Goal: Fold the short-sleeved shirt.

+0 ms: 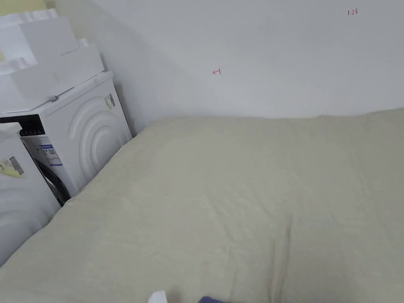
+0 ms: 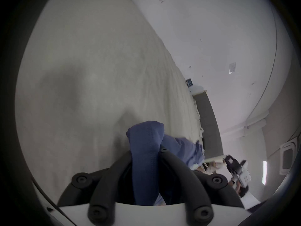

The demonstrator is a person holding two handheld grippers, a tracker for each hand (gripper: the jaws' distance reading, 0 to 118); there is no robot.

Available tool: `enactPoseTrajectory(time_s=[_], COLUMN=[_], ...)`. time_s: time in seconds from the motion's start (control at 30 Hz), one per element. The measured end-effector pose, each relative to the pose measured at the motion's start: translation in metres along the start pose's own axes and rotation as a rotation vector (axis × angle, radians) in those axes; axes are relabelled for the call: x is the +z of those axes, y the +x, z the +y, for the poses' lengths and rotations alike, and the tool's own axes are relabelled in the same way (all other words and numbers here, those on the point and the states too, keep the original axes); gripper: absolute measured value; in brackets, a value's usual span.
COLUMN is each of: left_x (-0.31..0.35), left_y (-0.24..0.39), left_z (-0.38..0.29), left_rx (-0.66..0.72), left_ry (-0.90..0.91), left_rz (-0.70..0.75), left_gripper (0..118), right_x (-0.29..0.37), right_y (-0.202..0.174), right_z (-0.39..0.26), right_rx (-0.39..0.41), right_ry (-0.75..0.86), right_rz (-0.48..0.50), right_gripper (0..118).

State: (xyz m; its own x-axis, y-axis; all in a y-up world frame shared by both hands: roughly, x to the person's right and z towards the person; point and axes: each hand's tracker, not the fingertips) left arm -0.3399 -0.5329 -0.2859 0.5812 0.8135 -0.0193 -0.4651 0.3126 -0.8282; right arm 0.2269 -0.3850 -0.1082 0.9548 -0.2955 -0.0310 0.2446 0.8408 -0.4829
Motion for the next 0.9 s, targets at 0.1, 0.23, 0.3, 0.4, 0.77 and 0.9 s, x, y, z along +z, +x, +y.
enactPoseTrajectory(time_s=[0.1, 0.23, 0.3, 0.4, 0.77, 0.9], left_x=[0.023, 0.063, 0.075, 0.075, -0.055, -0.120], left_y=[-0.002, -0.001, 0.007, 0.043, 0.191, 0.204], left_z=[0.012, 0.037, 0.047, 0.040, -0.067, -0.097], left_rx=[-0.033, -0.049, -0.168, -0.234, -0.301, -0.352], left_ry=[0.069, 0.078, 0.077, 0.047, 0.013, -0.072], left_rz=[0.009, 0.148, 0.300, 0.375, 0.179, 0.192], left_gripper=[11, 11, 11, 11, 12, 12], right_x=[0.001, 0.003, 0.002, 0.001, 0.015, 0.026], right_y=[0.002, 0.005, 0.012, 0.018, 0.033, 0.046], right_z=[0.001, 0.002, 0.000, -0.004, -0.012, -0.019], right_rx=[-0.012, -0.019, -0.033, -0.073, -0.125, -0.149], right_ry=[0.000, 0.009, 0.012, 0.023, 0.049, 0.055], right_rz=[-0.001, -0.005, -0.009, -0.015, -0.022, -0.063], right_gripper=[0, 0, 0, 0, 0, 0])
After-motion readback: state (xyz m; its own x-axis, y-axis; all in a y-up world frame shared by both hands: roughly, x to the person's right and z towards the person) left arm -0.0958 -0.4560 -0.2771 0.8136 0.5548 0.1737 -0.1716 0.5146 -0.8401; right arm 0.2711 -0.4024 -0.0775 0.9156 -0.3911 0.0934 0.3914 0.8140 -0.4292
